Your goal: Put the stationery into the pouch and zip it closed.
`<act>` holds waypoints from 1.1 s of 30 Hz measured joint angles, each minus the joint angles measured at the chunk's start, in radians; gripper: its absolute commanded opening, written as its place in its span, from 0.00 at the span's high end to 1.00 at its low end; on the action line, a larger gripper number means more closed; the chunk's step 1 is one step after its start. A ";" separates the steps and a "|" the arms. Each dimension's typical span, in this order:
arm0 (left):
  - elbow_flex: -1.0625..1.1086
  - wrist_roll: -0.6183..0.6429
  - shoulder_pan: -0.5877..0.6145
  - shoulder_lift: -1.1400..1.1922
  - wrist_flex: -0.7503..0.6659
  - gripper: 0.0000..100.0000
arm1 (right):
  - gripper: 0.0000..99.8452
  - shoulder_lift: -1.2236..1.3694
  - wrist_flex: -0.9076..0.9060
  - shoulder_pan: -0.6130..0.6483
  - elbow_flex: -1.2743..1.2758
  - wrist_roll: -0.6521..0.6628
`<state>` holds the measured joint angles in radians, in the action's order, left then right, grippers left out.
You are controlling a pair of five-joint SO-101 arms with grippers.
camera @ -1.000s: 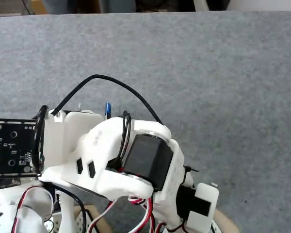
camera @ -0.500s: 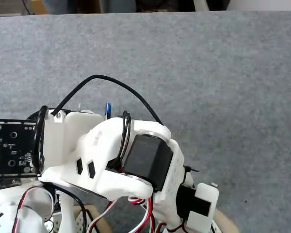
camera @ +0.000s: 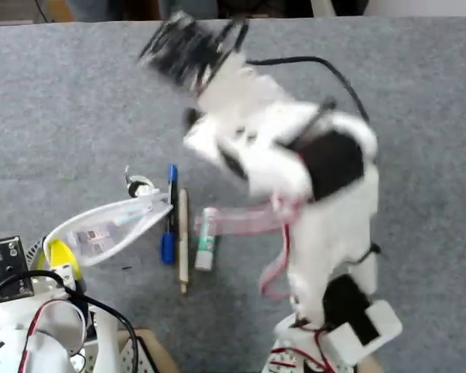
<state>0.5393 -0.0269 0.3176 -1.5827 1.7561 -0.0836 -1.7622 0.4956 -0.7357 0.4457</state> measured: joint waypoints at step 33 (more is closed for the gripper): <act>-0.023 0.000 0.316 -0.012 -0.058 0.97 | 0.85 0.219 0.964 0.146 1.019 -0.003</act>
<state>0.5163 -0.0269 0.6337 -1.5950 1.6978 0.1358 -0.7986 0.6414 0.2831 0.4427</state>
